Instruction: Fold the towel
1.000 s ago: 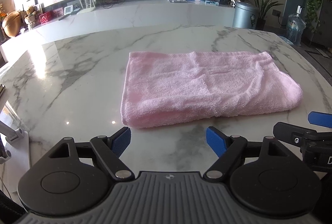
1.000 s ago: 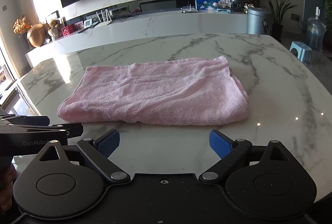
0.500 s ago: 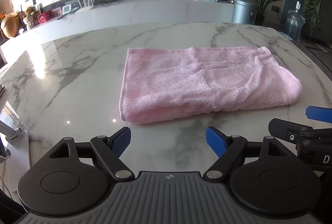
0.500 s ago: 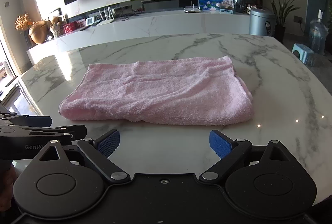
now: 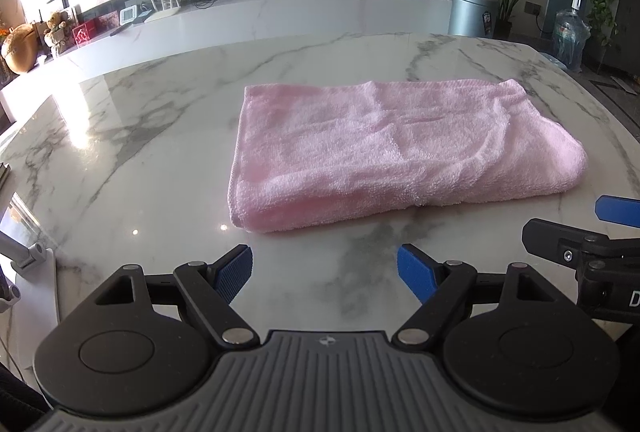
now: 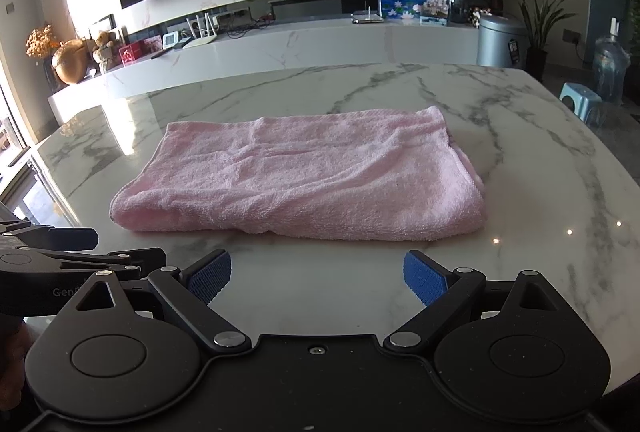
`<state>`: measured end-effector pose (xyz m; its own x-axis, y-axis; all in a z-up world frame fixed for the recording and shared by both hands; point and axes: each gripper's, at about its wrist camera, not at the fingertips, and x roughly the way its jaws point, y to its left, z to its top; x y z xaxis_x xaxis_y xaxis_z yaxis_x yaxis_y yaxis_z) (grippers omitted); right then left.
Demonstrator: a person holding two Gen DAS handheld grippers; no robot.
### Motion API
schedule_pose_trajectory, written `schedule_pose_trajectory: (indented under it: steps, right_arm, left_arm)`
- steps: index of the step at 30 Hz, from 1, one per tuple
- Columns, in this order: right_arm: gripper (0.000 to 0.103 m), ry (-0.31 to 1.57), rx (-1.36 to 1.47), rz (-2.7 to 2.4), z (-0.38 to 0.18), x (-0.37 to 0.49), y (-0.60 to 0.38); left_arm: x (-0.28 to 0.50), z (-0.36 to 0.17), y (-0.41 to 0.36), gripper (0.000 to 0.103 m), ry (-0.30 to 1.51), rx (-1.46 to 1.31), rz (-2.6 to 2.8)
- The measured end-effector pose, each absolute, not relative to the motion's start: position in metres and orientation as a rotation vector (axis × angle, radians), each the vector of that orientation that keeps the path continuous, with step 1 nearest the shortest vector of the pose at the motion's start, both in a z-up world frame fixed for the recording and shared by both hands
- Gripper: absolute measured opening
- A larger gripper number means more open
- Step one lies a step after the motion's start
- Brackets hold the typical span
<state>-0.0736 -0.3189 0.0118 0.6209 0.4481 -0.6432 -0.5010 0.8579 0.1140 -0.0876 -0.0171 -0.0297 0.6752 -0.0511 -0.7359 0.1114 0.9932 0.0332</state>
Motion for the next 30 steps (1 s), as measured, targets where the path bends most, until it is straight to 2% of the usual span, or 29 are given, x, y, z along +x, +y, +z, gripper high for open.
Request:
schedule_pose_trajectory:
  steps: [30]
  right_arm:
    - [0.093,0.726,-0.102,0.545,0.0096,-0.0742,-0.3157]
  left_arm:
    - [-0.0878,-0.031,-0.0189,0.079,0.832,0.079,-0.101]
